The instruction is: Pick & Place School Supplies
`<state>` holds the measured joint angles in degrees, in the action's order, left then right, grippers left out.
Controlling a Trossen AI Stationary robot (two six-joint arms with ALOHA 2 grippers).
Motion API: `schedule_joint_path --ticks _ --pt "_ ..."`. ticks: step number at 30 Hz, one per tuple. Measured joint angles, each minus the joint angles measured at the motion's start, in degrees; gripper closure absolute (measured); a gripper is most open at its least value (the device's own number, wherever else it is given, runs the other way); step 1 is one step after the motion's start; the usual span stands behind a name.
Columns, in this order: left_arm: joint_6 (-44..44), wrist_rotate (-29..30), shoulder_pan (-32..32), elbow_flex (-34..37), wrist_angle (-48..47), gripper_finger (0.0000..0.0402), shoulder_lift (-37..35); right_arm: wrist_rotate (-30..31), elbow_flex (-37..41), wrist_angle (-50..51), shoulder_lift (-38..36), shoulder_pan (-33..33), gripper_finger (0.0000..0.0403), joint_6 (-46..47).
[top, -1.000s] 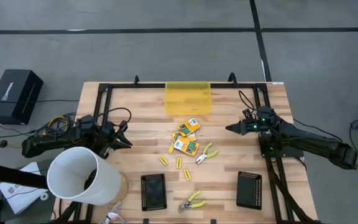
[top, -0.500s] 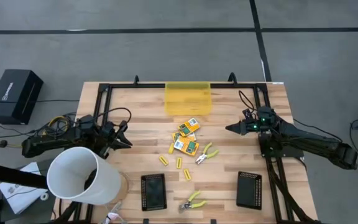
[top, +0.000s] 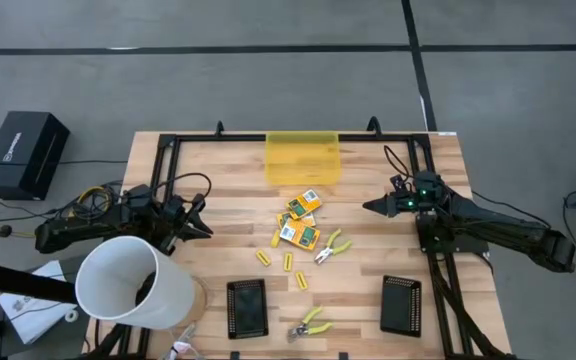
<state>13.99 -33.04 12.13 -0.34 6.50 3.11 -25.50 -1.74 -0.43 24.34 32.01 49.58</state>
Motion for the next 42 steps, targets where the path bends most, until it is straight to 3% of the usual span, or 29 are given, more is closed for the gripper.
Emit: schedule_joint_path --ticks 32,42 --pt "0.0 0.0 0.0 0.0 1.1 0.0357 0.0 0.0 0.0 0.0 0.0 0.0 0.0249 0.0" --pt "7.4 0.3 0.0 0.0 25.9 0.0357 0.0 0.0 0.0 0.0 0.0 0.0 0.0249 0.1"
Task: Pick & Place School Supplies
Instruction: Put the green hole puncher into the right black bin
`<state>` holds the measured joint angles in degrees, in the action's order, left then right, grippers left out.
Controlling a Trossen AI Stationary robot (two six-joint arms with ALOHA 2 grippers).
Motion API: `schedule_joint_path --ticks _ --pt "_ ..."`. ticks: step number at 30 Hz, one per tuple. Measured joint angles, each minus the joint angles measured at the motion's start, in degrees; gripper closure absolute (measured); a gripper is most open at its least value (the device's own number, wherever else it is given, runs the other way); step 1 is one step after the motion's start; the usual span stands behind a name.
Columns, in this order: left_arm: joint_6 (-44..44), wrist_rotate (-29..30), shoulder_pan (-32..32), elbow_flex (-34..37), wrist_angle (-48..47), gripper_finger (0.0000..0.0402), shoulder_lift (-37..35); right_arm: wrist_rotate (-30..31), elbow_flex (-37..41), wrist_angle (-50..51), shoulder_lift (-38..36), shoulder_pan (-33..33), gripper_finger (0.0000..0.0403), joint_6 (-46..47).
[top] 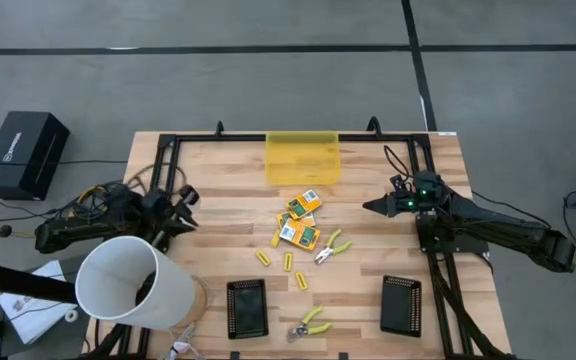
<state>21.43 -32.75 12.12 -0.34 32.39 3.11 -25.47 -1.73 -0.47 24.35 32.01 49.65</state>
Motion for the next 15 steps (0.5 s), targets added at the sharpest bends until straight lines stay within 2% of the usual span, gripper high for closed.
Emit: schedule_joint_path --ticks 3,8,15 --pt "3.5 0.0 0.0 0.0 8.0 0.0357 0.0 1.1 0.0 -1.5 0.0 0.0 0.0249 0.1" --pt "7.4 0.0 -0.2 0.0 15.6 0.0357 0.0 10.2 0.0 -10.7 0.0 0.0 0.0249 3.8" --pt "2.7 0.3 -0.2 0.0 16.1 0.0357 0.0 16.2 0.0 -22.0 0.0 0.0 0.0249 3.1"
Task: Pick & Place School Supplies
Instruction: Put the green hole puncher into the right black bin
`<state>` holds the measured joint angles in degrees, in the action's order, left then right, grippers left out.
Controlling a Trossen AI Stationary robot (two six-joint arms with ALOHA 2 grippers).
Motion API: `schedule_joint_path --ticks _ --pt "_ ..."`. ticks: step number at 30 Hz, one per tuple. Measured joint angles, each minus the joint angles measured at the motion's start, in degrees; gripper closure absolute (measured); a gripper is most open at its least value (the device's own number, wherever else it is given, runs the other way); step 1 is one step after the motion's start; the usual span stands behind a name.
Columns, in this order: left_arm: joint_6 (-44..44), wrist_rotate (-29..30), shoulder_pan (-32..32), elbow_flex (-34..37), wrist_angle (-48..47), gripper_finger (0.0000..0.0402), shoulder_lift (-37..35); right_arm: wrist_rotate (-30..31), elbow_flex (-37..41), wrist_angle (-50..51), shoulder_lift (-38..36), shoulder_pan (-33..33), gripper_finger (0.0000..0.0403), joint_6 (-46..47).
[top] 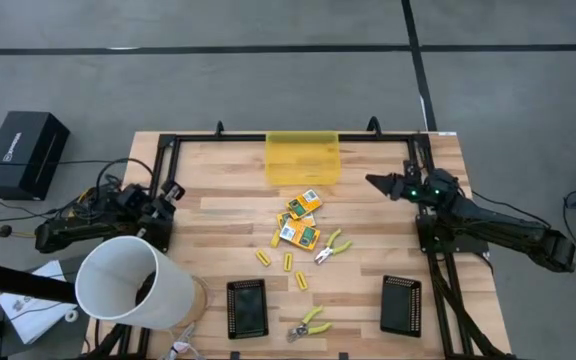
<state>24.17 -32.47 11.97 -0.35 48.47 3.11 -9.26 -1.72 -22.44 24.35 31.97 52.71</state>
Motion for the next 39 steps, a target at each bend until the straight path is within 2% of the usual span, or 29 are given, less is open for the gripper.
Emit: schedule_joint_path --ticks 5,14,20,28,34,39 --pt "-2.8 0.0 0.0 0.0 0.1 0.0357 0.0 3.3 0.0 -5.5 0.0 0.0 0.0249 2.9" --pt "-4.4 0.0 0.0 0.0 0.6 0.0357 0.0 3.2 0.0 -6.8 0.0 -1.8 0.0249 4.8" --pt "0.2 10.7 0.0 0.0 1.1 0.0357 0.0 3.6 0.0 -6.8 0.0 -3.9 0.0249 8.4" --pt "0.4 18.9 0.0 0.0 1.5 0.0357 0.0 9.5 0.0 -7.7 0.0 -6.3 0.0249 12.0" --pt "6.8 21.5 0.0 0.0 1.5 0.0357 2.2 14.4 0.0 -15.7 0.0 -8.4 0.0249 12.9" --pt "7.9 24.9 0.0 0.0 1.5 0.0357 8.8 18.3 0.0 -17.2 1.7 -9.6 0.0249 11.4"
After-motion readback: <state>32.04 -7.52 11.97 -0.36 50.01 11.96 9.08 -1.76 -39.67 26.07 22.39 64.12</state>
